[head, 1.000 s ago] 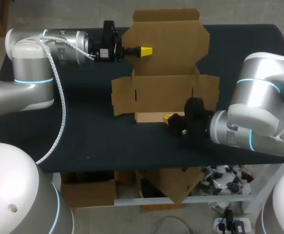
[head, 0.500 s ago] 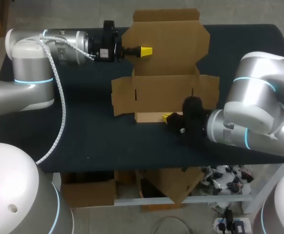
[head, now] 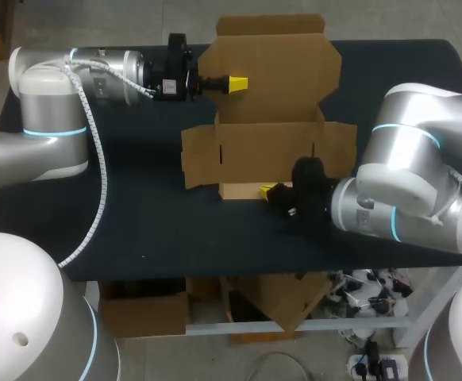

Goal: Assemble the packaging by folding the flat box into shape, placing the metal phone stand inside, and closing the box properly

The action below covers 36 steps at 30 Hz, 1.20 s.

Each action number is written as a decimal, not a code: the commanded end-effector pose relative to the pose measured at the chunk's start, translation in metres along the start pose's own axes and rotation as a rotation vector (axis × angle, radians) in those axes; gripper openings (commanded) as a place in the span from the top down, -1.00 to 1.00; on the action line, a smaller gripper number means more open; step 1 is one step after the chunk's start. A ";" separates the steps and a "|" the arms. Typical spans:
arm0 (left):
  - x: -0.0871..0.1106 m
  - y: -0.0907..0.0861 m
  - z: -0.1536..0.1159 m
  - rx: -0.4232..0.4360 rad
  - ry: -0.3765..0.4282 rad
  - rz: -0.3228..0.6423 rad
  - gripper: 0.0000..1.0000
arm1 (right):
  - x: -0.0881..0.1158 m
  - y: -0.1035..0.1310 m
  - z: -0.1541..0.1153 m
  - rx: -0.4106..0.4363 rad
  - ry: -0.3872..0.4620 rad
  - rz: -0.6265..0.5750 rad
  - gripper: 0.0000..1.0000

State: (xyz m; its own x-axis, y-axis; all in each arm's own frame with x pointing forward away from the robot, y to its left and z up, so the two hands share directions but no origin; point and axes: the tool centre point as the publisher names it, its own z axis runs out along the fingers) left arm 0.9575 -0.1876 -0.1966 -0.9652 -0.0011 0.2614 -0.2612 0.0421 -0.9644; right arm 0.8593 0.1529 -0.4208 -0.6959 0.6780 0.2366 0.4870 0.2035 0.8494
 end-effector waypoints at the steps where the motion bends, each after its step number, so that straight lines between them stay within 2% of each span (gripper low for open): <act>1: -0.001 0.002 0.000 0.002 0.005 0.000 1.00 | 0.004 -0.003 0.007 0.005 -0.010 -0.002 1.00; 36: -0.001 0.002 0.000 0.002 0.005 0.000 1.00 | 0.003 -0.008 0.010 0.020 -0.024 0.012 1.00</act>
State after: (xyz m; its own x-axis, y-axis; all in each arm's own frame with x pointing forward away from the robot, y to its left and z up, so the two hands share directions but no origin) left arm 0.9574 -0.1876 -0.1969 -0.9652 -0.0011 0.2614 -0.2612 0.0422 -0.9644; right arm 0.8587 0.1568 -0.4265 -0.6838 0.6883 0.2420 0.5091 0.2125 0.8341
